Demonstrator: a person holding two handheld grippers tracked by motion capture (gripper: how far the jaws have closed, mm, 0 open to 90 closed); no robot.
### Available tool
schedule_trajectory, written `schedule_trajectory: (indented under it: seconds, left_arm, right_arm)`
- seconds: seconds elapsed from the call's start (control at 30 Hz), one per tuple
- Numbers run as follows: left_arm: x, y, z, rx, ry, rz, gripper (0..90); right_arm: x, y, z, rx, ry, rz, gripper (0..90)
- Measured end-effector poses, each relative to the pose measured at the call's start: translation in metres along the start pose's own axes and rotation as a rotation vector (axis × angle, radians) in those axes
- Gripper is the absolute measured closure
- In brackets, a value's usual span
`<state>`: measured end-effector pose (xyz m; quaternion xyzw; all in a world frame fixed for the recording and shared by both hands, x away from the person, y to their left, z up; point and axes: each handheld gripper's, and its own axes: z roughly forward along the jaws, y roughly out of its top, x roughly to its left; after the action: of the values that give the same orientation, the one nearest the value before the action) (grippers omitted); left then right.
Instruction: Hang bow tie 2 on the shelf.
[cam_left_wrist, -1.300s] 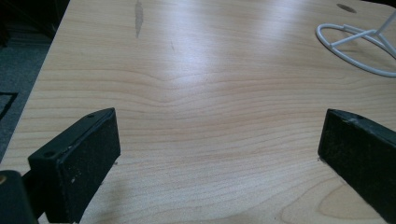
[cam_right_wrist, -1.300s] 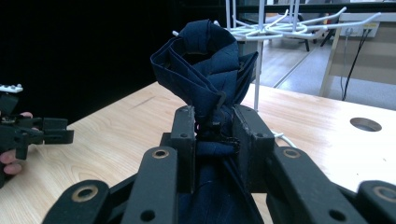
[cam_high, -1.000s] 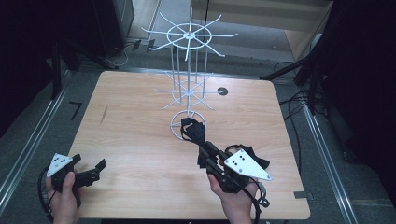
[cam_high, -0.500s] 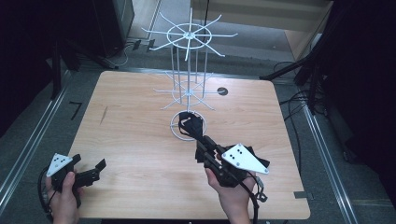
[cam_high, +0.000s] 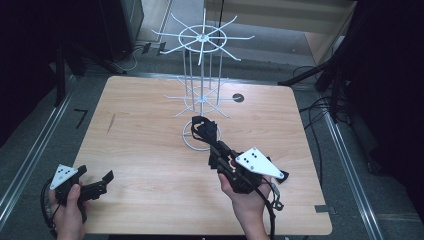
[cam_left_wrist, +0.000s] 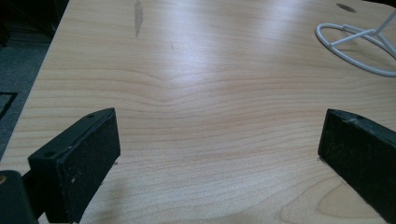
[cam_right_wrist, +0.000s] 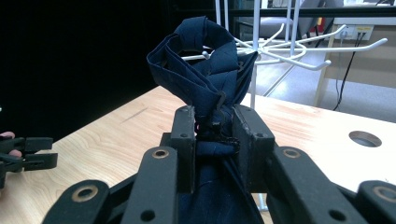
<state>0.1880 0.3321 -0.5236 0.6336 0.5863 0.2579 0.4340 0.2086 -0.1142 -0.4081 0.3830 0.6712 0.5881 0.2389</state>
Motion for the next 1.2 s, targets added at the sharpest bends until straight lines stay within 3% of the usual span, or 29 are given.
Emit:
schedule_trajectory:
  seconds: [0.53,1.07,1.2]
  left_arm:
    - [0.000,0.000,0.000,-0.002,0.000,0.001,0.0]
    - [-0.001,0.000,0.000,-0.001,-0.001,0.002,0.0]
    - [0.000,0.000,0.000,-0.001,-0.002,0.003,0.0]
  right_arm:
    - [-0.003,-0.002,0.017,0.041,-0.023,0.001,72.1]
    - [-0.014,-0.002,0.038,0.060,-0.102,0.015,71.9]
    - [-0.017,-0.006,0.049,0.085,-0.124,0.015,71.8]
